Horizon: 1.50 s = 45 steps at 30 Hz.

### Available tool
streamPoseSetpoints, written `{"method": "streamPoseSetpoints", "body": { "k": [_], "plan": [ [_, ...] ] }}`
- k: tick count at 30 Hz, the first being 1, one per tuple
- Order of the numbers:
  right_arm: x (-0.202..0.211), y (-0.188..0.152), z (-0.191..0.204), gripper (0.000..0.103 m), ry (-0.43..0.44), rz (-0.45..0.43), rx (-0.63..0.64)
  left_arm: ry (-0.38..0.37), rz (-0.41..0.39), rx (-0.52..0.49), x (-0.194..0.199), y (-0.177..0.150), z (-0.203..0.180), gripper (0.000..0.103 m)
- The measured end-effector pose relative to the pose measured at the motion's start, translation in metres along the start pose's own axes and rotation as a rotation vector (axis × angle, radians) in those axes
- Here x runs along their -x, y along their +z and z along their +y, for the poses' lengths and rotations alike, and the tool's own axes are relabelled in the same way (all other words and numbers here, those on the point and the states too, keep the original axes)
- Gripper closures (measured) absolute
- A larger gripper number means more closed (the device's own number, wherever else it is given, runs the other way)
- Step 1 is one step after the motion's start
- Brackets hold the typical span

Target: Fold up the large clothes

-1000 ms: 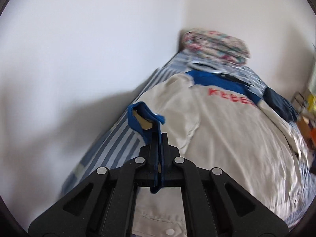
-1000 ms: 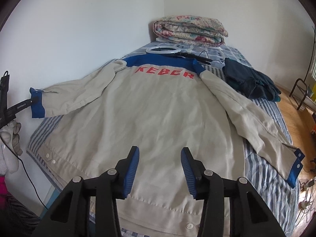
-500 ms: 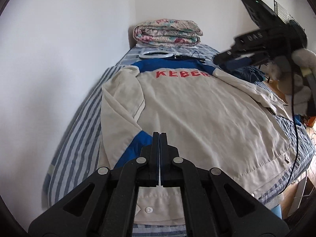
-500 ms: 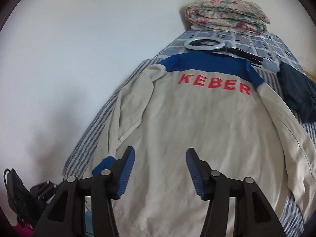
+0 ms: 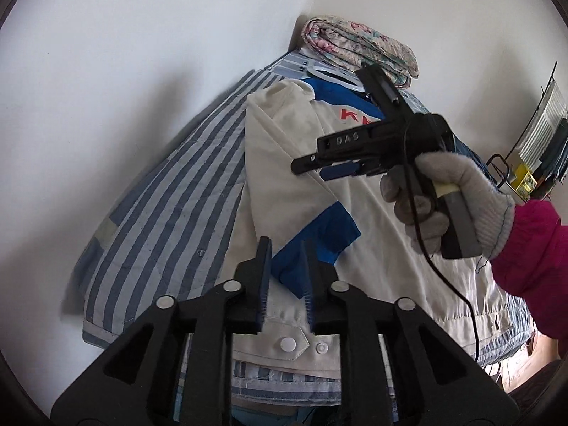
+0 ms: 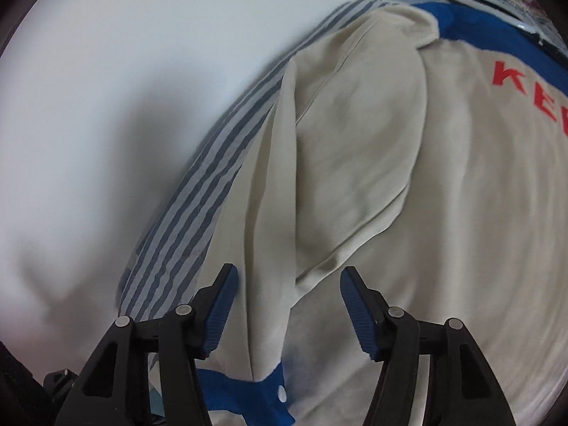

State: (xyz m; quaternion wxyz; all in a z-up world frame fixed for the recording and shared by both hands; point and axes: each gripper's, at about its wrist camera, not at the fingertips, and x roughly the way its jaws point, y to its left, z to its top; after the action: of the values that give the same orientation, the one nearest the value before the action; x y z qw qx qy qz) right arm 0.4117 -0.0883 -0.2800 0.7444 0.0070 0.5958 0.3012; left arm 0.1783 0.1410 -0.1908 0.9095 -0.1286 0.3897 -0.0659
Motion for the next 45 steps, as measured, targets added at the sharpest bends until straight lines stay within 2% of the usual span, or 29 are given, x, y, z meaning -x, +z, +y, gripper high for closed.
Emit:
{"method": "streamPoseSetpoints", "body": {
  "k": [1,2,4,5,9,12,15,16,18,21,23,25,26,29,30,31,33,35,36,37,38,39,40,42,45],
  "plan": [
    [-0.006,-0.002,0.002,0.056,0.029,0.015,-0.001,-0.001,-0.005,0.004,0.001,0.001,0.0,0.073],
    [-0.009,-0.005,0.005,0.065,0.051,0.023,0.003,-0.003,-0.007,0.008,0.002,0.001,0.0,0.073],
    [-0.009,-0.01,0.011,0.098,0.073,0.029,0.016,-0.007,-0.005,0.014,0.003,0.003,0.0,0.073],
    [-0.005,-0.014,0.015,0.101,0.077,0.021,0.018,-0.007,-0.006,0.014,0.004,0.004,-0.001,0.073],
    [0.035,-0.029,0.025,0.102,0.102,-0.074,-0.002,-0.012,-0.017,0.015,0.008,0.007,0.0,0.073],
    [0.08,-0.047,0.016,0.103,0.169,-0.166,-0.077,-0.029,-0.019,0.036,0.011,0.007,0.003,0.073],
    [0.128,-0.087,-0.007,0.103,0.226,-0.266,-0.17,-0.054,-0.004,0.058,0.01,0.006,0.003,0.072],
    [0.139,-0.103,-0.02,0.102,0.252,-0.293,-0.222,-0.069,0.01,0.07,0.008,0.005,0.003,0.067],
    [0.146,-0.134,-0.043,0.102,0.251,-0.31,-0.317,-0.106,0.043,0.098,0.0,0.003,0.002,0.057],
    [0.142,-0.173,-0.082,0.1,0.205,-0.264,-0.412,-0.172,0.114,0.148,-0.017,0.0,-0.003,0.055],
    [0.138,-0.191,-0.103,0.094,0.178,-0.233,-0.475,-0.207,0.153,0.175,-0.029,-0.002,-0.008,0.055],
    [0.135,-0.202,-0.118,0.073,0.145,-0.226,-0.479,-0.239,0.207,0.203,-0.044,-0.005,-0.014,0.055],
    [0.135,-0.206,-0.123,0.072,0.141,-0.22,-0.479,-0.256,0.236,0.219,-0.052,-0.009,-0.016,0.055],
    [0.136,-0.21,-0.13,0.057,0.126,-0.192,-0.448,-0.292,0.32,0.267,-0.075,-0.022,-0.024,0.055],
    [0.136,-0.212,-0.131,0.041,0.117,-0.184,-0.434,-0.304,0.344,0.276,-0.082,-0.026,-0.028,0.055],
    [0.135,-0.213,-0.131,0.035,0.115,-0.179,-0.419,-0.315,0.361,0.284,-0.087,-0.031,-0.032,0.055],
    [0.128,-0.215,-0.135,0.036,0.144,-0.161,-0.397,-0.339,0.396,0.3,-0.1,-0.037,-0.042,0.055],
    [0.125,-0.225,-0.131,0.041,0.179,-0.136,-0.376,-0.352,0.42,0.299,-0.109,-0.044,-0.055,0.055],
    [0.116,-0.224,-0.13,0.05,0.19,-0.12,-0.367,-0.356,0.421,0.29,-0.113,-0.046,-0.061,0.055],
    [0.113,-0.226,-0.127,0.064,0.203,-0.097,-0.36,-0.357,0.418,0.278,-0.115,-0.048,-0.066,0.055],
    [0.109,-0.227,-0.126,0.069,0.215,-0.075,-0.359,-0.361,0.411,0.266,-0.116,-0.048,-0.071,0.055],
    [0.11,-0.235,-0.123,0.081,0.23,-0.064,-0.362,-0.371,0.405,0.261,-0.117,-0.048,-0.074,0.063],
    [0.108,-0.237,-0.122,0.089,0.258,-0.059,-0.374,-0.393,0.415,0.263,-0.12,-0.047,-0.076,0.098],
    [0.11,-0.24,-0.122,0.093,0.329,-0.07,-0.421,-0.399,0.418,0.288,-0.121,-0.044,-0.074,0.101],
    [0.123,-0.245,-0.117,0.093,0.472,-0.12,-0.479,-0.409,0.348,0.287,-0.096,-0.028,-0.066,0.102]
  ]
}}
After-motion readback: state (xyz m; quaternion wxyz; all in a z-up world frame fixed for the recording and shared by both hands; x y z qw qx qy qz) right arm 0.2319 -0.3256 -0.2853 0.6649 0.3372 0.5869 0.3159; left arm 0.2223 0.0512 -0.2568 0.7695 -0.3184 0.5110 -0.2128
